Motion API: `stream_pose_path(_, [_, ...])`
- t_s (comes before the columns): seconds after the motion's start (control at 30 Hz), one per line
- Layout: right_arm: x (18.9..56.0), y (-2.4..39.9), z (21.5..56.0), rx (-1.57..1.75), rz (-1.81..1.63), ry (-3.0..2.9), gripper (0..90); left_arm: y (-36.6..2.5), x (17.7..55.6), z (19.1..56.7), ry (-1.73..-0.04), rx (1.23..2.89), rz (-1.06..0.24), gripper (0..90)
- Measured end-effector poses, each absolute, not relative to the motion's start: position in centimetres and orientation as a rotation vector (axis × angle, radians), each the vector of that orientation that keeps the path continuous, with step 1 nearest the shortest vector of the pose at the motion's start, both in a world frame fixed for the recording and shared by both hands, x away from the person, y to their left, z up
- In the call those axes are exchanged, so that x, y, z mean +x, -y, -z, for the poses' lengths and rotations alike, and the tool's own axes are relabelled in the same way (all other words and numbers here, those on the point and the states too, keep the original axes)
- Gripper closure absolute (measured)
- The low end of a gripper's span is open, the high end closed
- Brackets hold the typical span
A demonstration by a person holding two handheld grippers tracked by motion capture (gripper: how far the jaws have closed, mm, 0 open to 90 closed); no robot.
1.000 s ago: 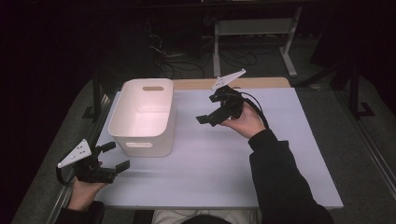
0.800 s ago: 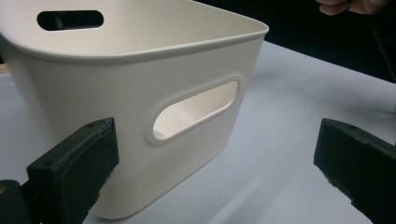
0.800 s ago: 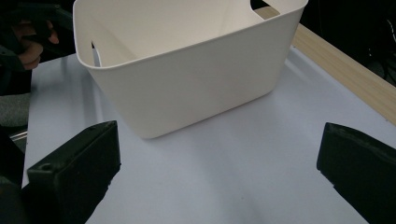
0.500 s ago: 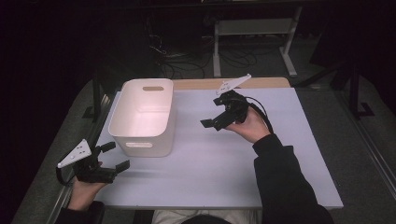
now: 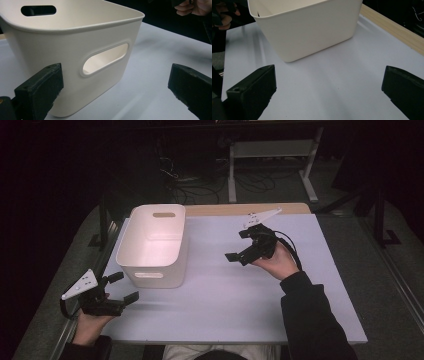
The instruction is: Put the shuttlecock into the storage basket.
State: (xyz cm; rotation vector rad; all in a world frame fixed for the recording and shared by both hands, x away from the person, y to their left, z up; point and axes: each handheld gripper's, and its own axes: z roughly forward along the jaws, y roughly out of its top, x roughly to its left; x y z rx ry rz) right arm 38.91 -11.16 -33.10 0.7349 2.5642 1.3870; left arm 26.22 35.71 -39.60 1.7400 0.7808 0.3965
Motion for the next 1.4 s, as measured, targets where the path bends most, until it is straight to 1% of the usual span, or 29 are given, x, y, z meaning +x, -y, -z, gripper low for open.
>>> stream_pose_path(0.97, [37.0, 15.6, 35.4, 0.827, -1.435, -2.506, 0.0, -35.8, 26.1, 39.6, -0.781, 1.739, -0.399, 0.0])
stream_pose_path(1.4, [36.1, 16.6, 36.5, 0.853, -1.429, -2.501, 0.0, -35.8, 26.1, 39.6, -0.78, 1.74, -0.401, 0.0])
